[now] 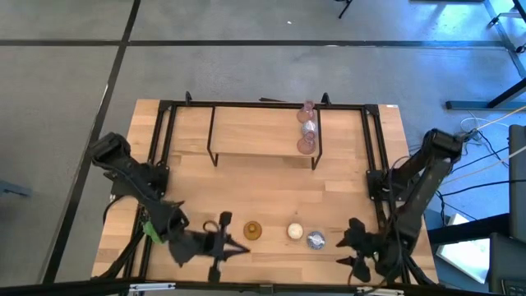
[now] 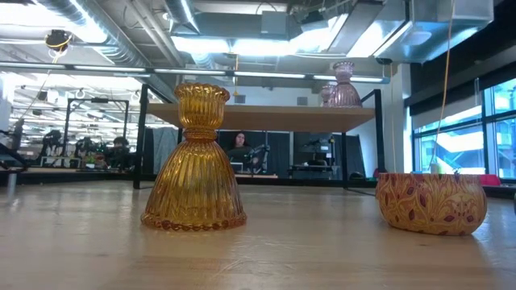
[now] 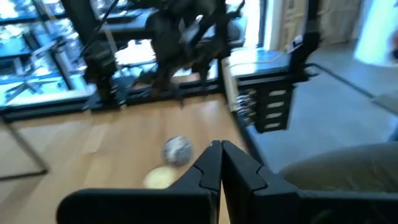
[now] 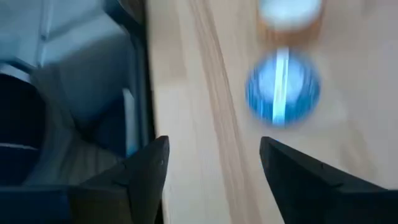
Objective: Pick & Place candle stick holders
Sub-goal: Put the blue scented candle on the shelf
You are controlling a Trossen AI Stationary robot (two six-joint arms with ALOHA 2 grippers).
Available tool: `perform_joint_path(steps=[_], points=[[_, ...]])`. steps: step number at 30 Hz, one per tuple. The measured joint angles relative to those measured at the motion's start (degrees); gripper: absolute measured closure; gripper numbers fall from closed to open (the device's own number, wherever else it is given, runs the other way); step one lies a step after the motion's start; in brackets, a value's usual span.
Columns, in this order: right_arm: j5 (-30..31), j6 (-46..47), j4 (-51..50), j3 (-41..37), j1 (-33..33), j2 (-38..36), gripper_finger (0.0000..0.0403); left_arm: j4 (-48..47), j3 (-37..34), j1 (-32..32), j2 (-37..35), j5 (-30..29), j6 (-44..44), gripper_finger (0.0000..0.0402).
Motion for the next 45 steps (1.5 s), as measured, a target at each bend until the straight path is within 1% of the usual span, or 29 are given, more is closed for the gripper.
perform_joint_path(steps=[2, 4, 7, 9, 10, 14, 19, 22, 24, 28, 31, 34, 36, 38, 42, 45], points=[[-2.89, 2.96, 0.76, 0.0, -0.06, 3.65, 0.0158, 0.01, 1.61, -1.53, 1.45, -0.1, 0.41, 0.04], [-3.77, 3.71, 3.72, 0.0, -0.47, 7.15, 0.0166, 0.01, 3.17, -2.39, 3.54, -0.09, 0.49, 0.04], [-3.89, 1.5, 8.01, 0.0, -2.17, 11.16, 0.0176, -0.12, 5.26, -2.68, 6.85, -0.23, -0.16, 0.04], [-3.11, 1.19, 8.19, 0.0, -3.33, 12.86, 0.0184, -0.31, 6.54, -2.68, 8.72, 0.31, -1.02, 0.04], [-2.72, 1.69, 8.07, 0.0, -3.84, 13.61, 0.0189, -0.12, 7.42, -2.66, 9.73, 1.52, -1.51, 0.04], [-3.83, 3.35, 4.18, 0.0, -6.18, 15.38, 0.0219, -0.2, 9.65, -3.05, 12.69, 4.92, -2.98, 0.04], [-4.62, 3.85, -0.63, 0.26, -8.72, 15.55, 0.0261, -0.38, 10.31, -4.47, 13.73, 5.02, -3.51, 0.04], [-3.81, 0.94, 0.36, 0.15, -10.17, 15.61, 0.0281, -0.52, 10.31, -5.42, 13.71, 4.35, -4.31, 0.04], [-3.27, -2.8, 3.53, -0.01, -11.41, 15.81, 0.0289, -0.62, 10.31, -6.09, 13.71, 3.12, -4.42, 0.04], [-2.13, -11.64, 10.64, -0.02, -14.25, 15.9, 0.0298, -1.79, 10.31, -6.86, 13.71, 0.06, -5.31, 0.04], [-1.99, -17.39, 13.49, -0.02, -16.51, 15.9, 0.03, -2.16, 10.31, -7.03, 13.71, -1.57, -6.48, 0.04], [-4.55, -21.08, 13.94, -0.02, -18.54, 15.88, 0.03, -2.25, 10.31, -7.09, 13.71, -1.96, -7.53, 0.04], [-6.7, -21.72, 10.96, -0.02, -19.21, 15.88, 0.03, -2.24, 10.31, -7.12, 13.69, -1.94, -7.93, 0.04], [-7.03, -20.13, 5.95, -0.02, -19.53, 15.88, 0.03, -2.24, 10.31, -7.12, 13.69, -1.95, -8.37, 0.04], [-2.46, -16.35, 0.34, 0.04, -20.24, 15.75, 0.03, -2.49, 10.31, -7.12, 13.69, -2.83, -9.27, 0.04], [-0.26, -17.6, 3.02, -0.09, -20.86, 15.81, 0.03, -3.3, 10.31, -7.17, 13.7, -3.18, -10.69, 0.04]])
